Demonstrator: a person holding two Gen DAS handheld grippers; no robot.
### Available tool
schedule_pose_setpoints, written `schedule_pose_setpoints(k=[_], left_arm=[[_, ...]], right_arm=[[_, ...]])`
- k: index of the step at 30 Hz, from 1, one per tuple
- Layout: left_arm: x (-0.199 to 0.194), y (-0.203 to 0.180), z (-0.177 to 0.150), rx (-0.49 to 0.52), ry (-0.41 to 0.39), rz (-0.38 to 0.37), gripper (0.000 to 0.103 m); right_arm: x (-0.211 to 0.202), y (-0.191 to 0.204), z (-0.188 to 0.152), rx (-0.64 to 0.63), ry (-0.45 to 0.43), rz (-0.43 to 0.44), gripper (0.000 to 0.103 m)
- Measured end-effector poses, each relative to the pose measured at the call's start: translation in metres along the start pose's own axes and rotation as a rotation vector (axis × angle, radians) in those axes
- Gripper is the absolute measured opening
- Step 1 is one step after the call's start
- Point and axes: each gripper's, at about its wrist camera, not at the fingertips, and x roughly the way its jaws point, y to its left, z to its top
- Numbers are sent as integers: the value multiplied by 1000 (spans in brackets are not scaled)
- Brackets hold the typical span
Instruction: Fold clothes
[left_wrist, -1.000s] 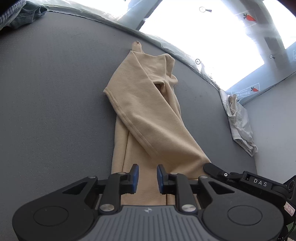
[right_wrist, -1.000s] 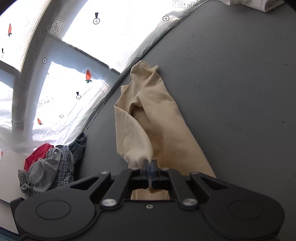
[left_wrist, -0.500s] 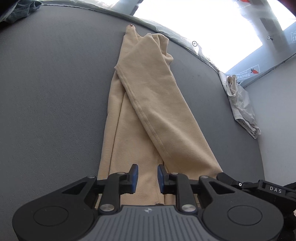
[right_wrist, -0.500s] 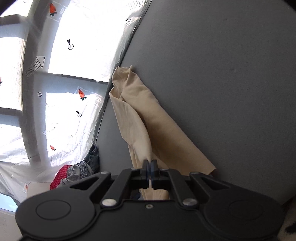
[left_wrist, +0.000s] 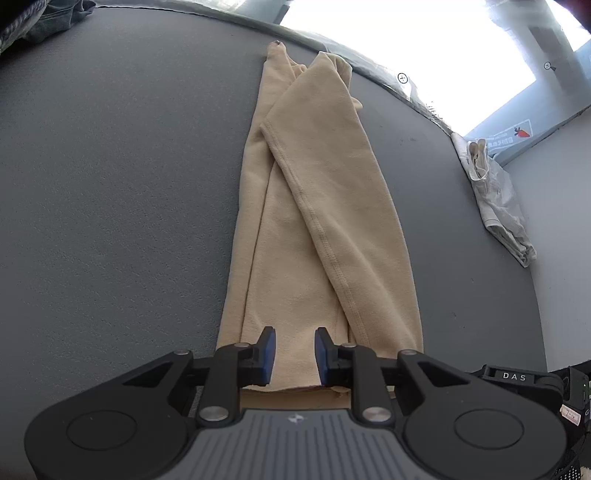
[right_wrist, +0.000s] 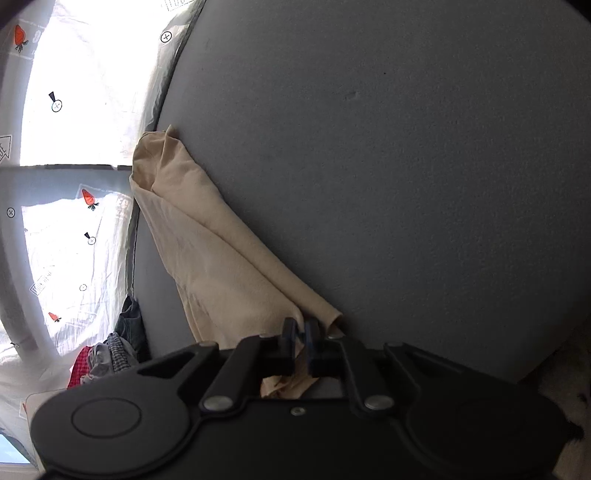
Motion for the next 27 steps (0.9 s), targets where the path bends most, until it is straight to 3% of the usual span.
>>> schedule_pose_setpoints(k=[3,11,16,24,27], left_arm=[[-3,4,2,-16,-13,14,26],[-5,9,25,-29,-68,46,27],[3,7,54,-26,-99,49,27],[40,-4,126,35,-107,51,27],[62,-7,157,47,-94,52,27]], right_arm=[[-7,21,5,-122,-34,-25,21],[-12,88,24,-482,-174,-84,27],[10,120,55,-599,-209,-42,18],[74,184,130,-707,-243,-38,17],[110,213,159,-763,-230,-55,22]])
